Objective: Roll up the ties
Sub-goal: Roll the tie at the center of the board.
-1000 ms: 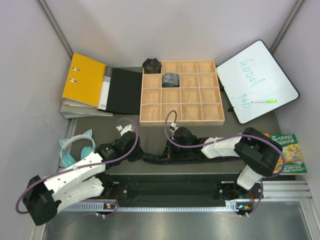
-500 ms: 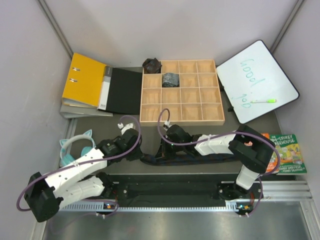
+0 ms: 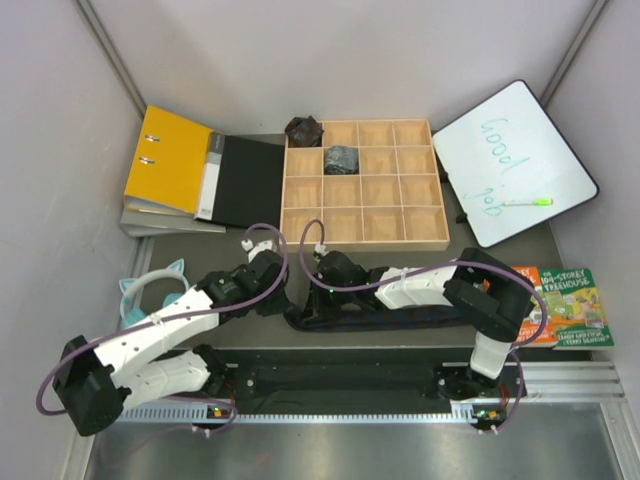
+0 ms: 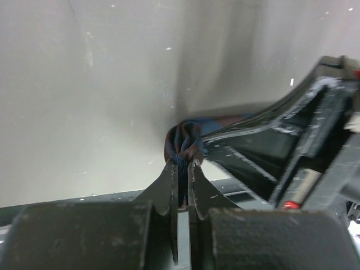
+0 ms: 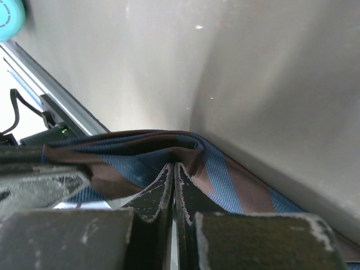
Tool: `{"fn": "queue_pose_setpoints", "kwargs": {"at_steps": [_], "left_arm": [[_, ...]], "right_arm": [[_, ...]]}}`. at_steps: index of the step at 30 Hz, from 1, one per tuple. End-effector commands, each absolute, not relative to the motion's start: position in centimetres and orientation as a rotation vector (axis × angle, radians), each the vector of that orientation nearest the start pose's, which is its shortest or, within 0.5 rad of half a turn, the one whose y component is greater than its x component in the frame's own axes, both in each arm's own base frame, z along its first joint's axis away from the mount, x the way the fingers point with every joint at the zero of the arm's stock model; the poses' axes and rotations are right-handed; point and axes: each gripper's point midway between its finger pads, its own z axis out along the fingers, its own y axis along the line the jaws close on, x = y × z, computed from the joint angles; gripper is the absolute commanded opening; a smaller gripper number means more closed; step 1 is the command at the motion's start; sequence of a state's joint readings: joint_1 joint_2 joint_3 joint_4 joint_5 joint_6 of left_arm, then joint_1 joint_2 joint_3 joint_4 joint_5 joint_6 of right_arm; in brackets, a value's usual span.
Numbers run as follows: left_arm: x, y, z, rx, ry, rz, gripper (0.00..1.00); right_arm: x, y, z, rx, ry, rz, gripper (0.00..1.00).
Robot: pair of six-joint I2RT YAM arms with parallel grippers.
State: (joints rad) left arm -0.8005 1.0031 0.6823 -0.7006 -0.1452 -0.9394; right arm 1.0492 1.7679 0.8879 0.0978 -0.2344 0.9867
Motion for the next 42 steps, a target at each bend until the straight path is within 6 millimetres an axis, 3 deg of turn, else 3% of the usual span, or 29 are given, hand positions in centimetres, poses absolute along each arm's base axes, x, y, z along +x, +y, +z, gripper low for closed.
{"fn": "queue_pose_setpoints", "kwargs": {"at_steps": [1,10,18,23,35,42], "left_arm": [[17.3,-19.7,11.4,-0.208,2.572,-0.539,0.0],[16.7,-22.4,11.6,-0.147,2.579,-0.557,0.0],[16.1,-25.5,10.1,-0.079,2.606,-0.491,0.0],[16.3,-25.9,8.8,-0.072,2.615,-0.444,0.0],[16.9,-26.8,7.0,-0.056,2.631,-0.412,0.0],[17.1,-27.0,5.9,-0.038,2.646,-0.373,0.0]], "right_arm": [[14.9,42.3,5.0,-0.259,2.654,1.149,0.0],[15.1,42.1,5.0,-0.265,2.657,1.114,0.0],[15.0,41.5,5.0,-0.256,2.657,1.104,0.0],[14.7,40.8,5.0,-0.251,2.659,1.097,0.0],[15.1,36.3,5.4,-0.178,2.668,1.001,0.0],[14.8,33.3,6.5,-0.176,2.673,0.904,0.07]]}}
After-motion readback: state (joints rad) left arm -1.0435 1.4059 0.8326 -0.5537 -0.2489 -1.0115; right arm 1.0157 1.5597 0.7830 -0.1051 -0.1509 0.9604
